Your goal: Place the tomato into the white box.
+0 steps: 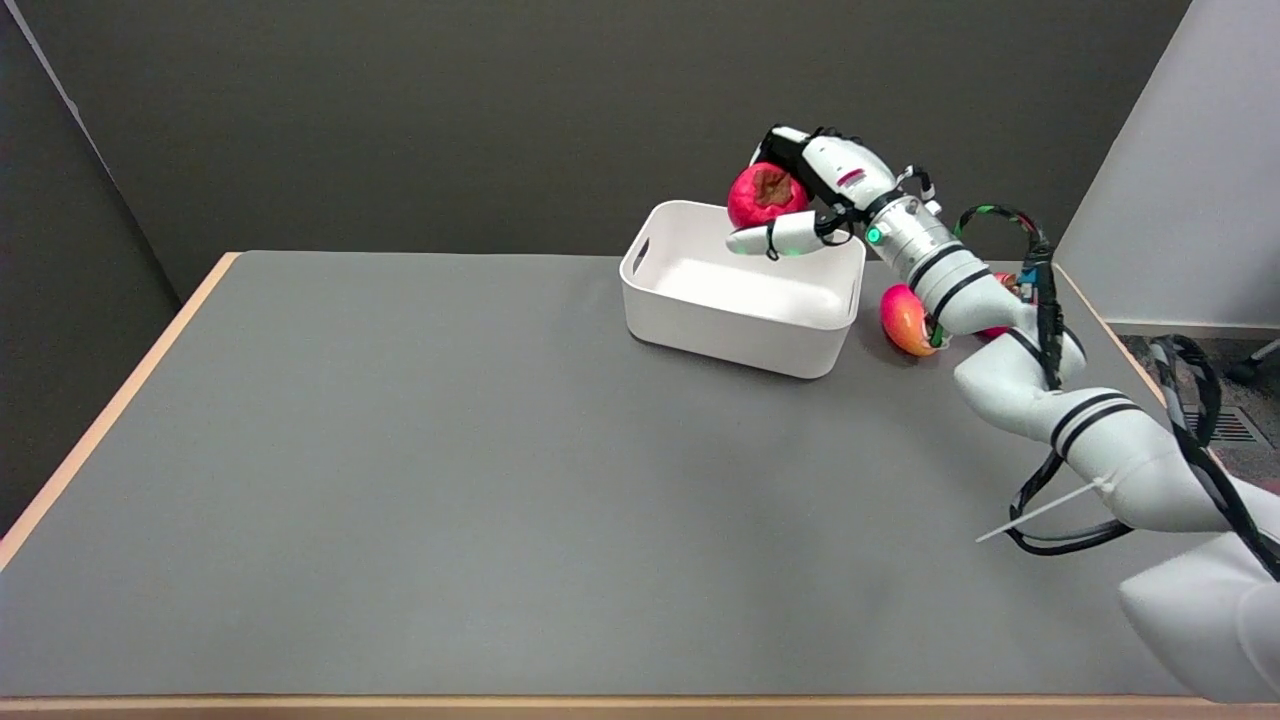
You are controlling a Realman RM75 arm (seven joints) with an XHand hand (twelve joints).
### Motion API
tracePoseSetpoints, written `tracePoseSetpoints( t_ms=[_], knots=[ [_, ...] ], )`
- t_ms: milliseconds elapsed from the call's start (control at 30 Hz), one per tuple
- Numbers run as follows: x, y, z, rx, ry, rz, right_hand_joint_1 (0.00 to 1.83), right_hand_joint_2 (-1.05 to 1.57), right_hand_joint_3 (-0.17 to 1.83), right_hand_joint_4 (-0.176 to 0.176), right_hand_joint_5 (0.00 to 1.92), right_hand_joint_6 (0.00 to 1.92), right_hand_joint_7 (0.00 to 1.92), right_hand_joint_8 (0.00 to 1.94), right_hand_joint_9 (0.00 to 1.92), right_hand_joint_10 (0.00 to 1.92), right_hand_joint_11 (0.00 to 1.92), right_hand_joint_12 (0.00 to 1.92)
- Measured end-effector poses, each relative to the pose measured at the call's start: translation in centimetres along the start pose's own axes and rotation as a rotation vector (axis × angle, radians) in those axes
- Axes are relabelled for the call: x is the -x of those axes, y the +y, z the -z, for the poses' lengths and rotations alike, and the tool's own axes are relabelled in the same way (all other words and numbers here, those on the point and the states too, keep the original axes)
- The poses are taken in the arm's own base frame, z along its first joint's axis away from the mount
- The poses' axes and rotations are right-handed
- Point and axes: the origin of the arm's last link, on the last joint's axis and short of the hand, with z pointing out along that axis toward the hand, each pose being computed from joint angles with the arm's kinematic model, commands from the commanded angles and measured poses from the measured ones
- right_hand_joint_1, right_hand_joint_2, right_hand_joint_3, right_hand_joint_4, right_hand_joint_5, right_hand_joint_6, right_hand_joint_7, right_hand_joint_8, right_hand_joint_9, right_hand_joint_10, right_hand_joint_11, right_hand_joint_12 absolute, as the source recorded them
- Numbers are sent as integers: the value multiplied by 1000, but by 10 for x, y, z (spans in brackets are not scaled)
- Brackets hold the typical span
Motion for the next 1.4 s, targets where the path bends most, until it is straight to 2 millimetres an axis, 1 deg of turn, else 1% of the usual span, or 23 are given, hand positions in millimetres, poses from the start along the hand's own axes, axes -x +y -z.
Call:
tracePoseSetpoints(
  t_ms=[233,267,300,333,367,400,467,533,600,733,833,900,967,1000,1033,1100,1167,1233,1333,1400],
  knots=[
    [14,11,-5,45,-42,-4,1158,1137,373,-176,614,1565,661,1617,815,1484,616,1703],
    [16,13,-6,51,-47,-4,1111,1150,357,-150,610,1571,674,1578,799,1501,586,1715],
    [17,14,-6,57,-51,-5,1007,1177,325,-93,601,1586,701,1496,766,1539,520,1742],
    [18,16,-6,62,-55,-6,918,1150,371,-52,577,1522,707,1417,726,1566,466,1751],
    [19,17,-6,66,-57,-7,844,954,660,-48,506,1208,654,1329,656,1571,430,1711],
    [20,18,-7,69,-59,-9,775,794,890,-38,432,929,593,1207,583,1548,393,1660],
    [22,20,-7,76,-62,-14,721,787,861,2,346,793,497,930,488,1399,352,1557],
    [23,21,-7,81,-62,-22,708,764,885,13,329,734,482,857,468,1352,333,1536],
    [24,22,-6,84,-61,-31,643,761,860,30,298,634,433,730,415,1194,240,1431],
    [25,24,-5,87,-56,-48,602,723,889,45,280,564,384,616,334,1055,72,1236],
    [26,24,-4,86,-53,-58,554,714,862,59,268,510,349,542,261,965,-1,1096],
    [26,25,-4,86,-50,-63,467,615,956,77,227,506,261,473,182,758,-1,902],
    [27,25,-3,87,-50,-67,407,588,949,85,202,495,184,391,91,626,-1,783],
    [28,26,-3,87,-51,-69,368,566,938,89,173,478,120,344,43,480,-1,707],
    [28,26,-2,88,-51,-71,344,552,928,92,152,464,81,306,14,384,-1,660],
    [29,26,-2,88,-52,-74,324,536,901,90,119,434,52,215,0,275,-1,627],
    [30,27,-1,91,-53,-78,287,504,901,77,31,352,12,65,-1,44,-1,518],
    [31,27,0,93,-53,-83,264,515,811,64,37,283,0,26,-1,3,-1,457],
    [32,28,1,95,-55,-88,253,479,851,57,36,149,-1,-1,-1,-1,-1,354],
    [32,28,1,96,-55,-91,248,478,844,56,31,132,-1,-1,-1,-1,-1,309]
  ],
)
